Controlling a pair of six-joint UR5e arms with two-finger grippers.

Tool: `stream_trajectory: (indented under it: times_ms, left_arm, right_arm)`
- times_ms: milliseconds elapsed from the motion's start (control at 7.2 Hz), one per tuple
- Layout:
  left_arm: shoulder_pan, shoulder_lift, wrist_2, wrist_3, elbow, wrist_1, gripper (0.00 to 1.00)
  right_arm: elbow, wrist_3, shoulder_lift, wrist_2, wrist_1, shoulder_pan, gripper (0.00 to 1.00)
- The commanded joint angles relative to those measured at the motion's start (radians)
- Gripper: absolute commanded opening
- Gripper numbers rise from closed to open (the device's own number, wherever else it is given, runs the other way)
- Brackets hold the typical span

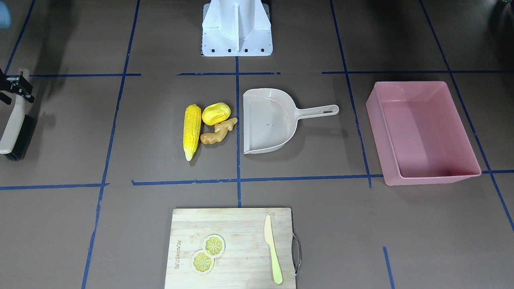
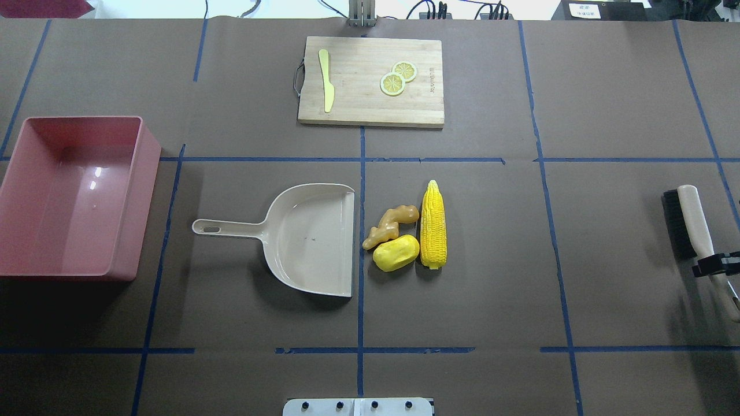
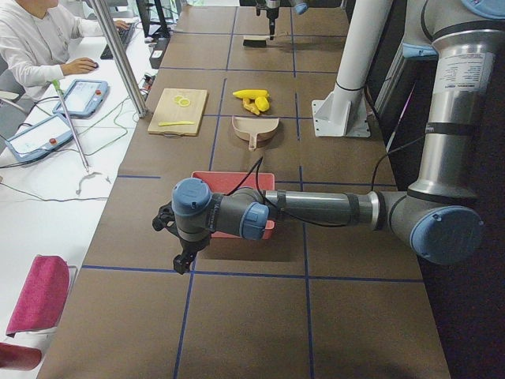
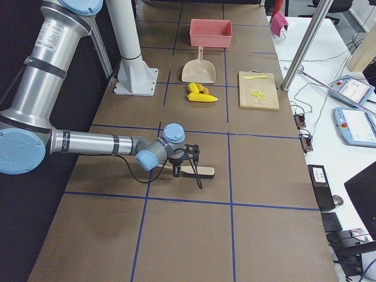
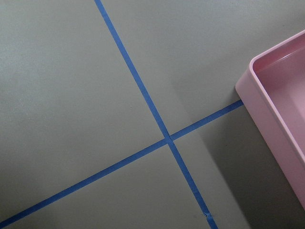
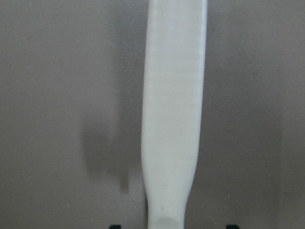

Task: Sweep and dump trash into bin
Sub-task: 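Lift the white brush with the right gripper while the left arm moves toward the dustpan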

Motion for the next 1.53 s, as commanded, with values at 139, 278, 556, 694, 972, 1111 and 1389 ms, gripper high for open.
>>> stream_trajectory:
  times_ms: [139, 278, 556, 694, 972, 1111, 1389]
  left_arm:
    - [-0.001, -0.002, 0.000, 0.000, 0.000, 0.000, 1.00]
    - [-0.001, -0.002, -0.002, 0.002, -0.002, 0.000, 1.00]
    - [-0.001, -0.003, -0.002, -0.017, -0.020, -0.035, 1.00]
    - [0.016, -0.015, -0.014, -0.075, -0.069, -0.064, 1.00]
    - [0.137, -0.020, -0.031, -0.087, -0.120, -0.336, 1.00]
    - [0.213, -0.023, -0.019, -0.086, -0.141, -0.412, 0.99]
    - [0.315, -0.101, -0.018, -0.087, -0.196, -0.415, 1.00]
  right_arm:
    - [0.001, -0.006, -0.006, -0.061, 0.003, -0.051, 0.09]
    - [0.002, -0.006, -0.006, -0.059, 0.003, -0.051, 0.00]
    - [0.037, -0.006, 0.004, -0.036, -0.005, -0.049, 0.00]
    - [0.051, 0.000, 0.021, -0.032, -0.026, -0.049, 0.00]
    - [0.178, 0.002, 0.072, -0.030, -0.209, -0.049, 0.00]
    - [0.218, 0.002, 0.121, -0.035, -0.299, -0.049, 0.00]
    - [0.217, 0.003, 0.162, -0.039, -0.310, -0.051, 0.00]
